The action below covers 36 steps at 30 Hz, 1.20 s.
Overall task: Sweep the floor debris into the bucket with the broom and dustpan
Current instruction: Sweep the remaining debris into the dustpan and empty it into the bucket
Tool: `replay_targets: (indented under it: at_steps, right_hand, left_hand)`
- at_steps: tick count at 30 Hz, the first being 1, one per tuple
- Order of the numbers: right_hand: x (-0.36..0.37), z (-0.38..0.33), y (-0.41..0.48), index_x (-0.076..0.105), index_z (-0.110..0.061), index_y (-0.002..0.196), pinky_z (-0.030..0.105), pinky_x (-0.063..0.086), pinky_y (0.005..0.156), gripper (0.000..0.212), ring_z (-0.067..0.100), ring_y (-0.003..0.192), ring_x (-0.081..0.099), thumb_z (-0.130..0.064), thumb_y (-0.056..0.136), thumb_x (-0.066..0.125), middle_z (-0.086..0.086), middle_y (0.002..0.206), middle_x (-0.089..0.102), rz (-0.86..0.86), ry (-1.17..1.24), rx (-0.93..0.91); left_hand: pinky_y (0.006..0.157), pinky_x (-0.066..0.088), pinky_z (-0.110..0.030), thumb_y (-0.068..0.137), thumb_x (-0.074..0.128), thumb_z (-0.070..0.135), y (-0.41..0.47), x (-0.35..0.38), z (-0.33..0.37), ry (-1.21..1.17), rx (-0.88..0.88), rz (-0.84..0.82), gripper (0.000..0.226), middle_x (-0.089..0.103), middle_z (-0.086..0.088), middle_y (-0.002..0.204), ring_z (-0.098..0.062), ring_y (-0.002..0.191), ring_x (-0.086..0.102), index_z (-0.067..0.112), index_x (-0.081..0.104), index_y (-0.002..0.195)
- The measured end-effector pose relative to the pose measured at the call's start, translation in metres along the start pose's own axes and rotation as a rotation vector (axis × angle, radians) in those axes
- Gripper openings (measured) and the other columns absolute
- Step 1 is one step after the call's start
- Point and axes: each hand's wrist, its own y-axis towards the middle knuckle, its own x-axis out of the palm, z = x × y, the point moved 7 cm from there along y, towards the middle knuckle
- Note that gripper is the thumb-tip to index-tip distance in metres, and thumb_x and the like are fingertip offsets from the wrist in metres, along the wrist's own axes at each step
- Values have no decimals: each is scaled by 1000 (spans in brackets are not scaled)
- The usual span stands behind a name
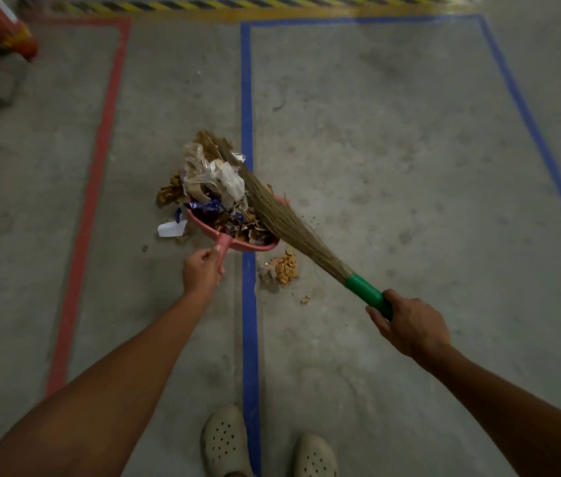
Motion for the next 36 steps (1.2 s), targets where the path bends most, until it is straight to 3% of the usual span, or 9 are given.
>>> replay_targets:
  at_steps: [4,9,15,17,20,22,25,30,36]
  right_hand:
    - [-41,10,-41,55,-23,107,34,56,54,41,18,57,60,-61,94,47,0,74,61,-14,76,6]
    - [-101,13,-113,54,-24,111,40,59,60,43,23,63,64,-63,93,46,4,79,65,-11,91,53]
    - [-171,2,-213,53,-28,107,31,54,52,41,16,55,58,-65,91,45,-2,71,59,10,186,139]
    - [-191,-5,-246,54,-28,105,28,50,49,42,16,55,56,-67,90,45,-4,69,57,39,208,164]
    - [-215,-18,-291,54,-26,105,32,56,53,42,14,56,57,-65,91,45,-5,70,57,68,256,190]
    - [-226,-26,-318,54,-25,106,35,57,55,43,14,56,57,-65,91,46,-4,70,58,85,273,215]
    - [-237,-37,-358,54,-25,106,34,56,52,43,12,53,54,-65,91,46,-4,68,56,133,296,267]
    - [-243,-57,-420,55,-26,109,32,55,54,43,11,55,55,-64,91,47,-4,71,57,202,337,358]
    - [-242,-86,-495,55,-24,108,33,55,56,44,16,58,58,-64,91,48,0,73,60,250,360,486]
  left_hand:
    - [42,36,-23,98,57,29,-43,-26,48,23,21,3,21,59,-6,61,-12,44,47,24,61,78]
    - [34,34,-18,96,57,30,-108,-64,103,21,34,-12,27,57,2,51,-4,35,44,18,64,73]
    - [34,32,-17,97,54,23,-189,-103,162,-8,0,-18,19,57,-5,58,-6,35,42,10,68,101]
    - [34,31,-18,97,54,21,-216,-116,180,-18,2,-22,19,57,-6,60,-8,36,42,8,68,100]
    - [38,32,-21,95,52,18,-253,-136,208,-28,19,-40,18,56,-7,59,-11,39,42,14,66,85]
    - [41,32,-24,94,52,16,-270,-150,223,-33,33,-50,22,56,-8,60,-14,41,42,19,64,77]
    - [39,31,-24,93,52,13,-288,-166,240,-34,72,-91,18,56,-10,60,-14,40,42,6,67,85]
    - [35,33,-19,96,57,18,-315,-188,264,-22,157,-188,19,56,-9,60,-15,44,44,21,66,79]
    - [40,33,-22,97,59,26,-347,-200,269,24,224,-315,25,57,-7,59,-12,42,44,9,66,80]
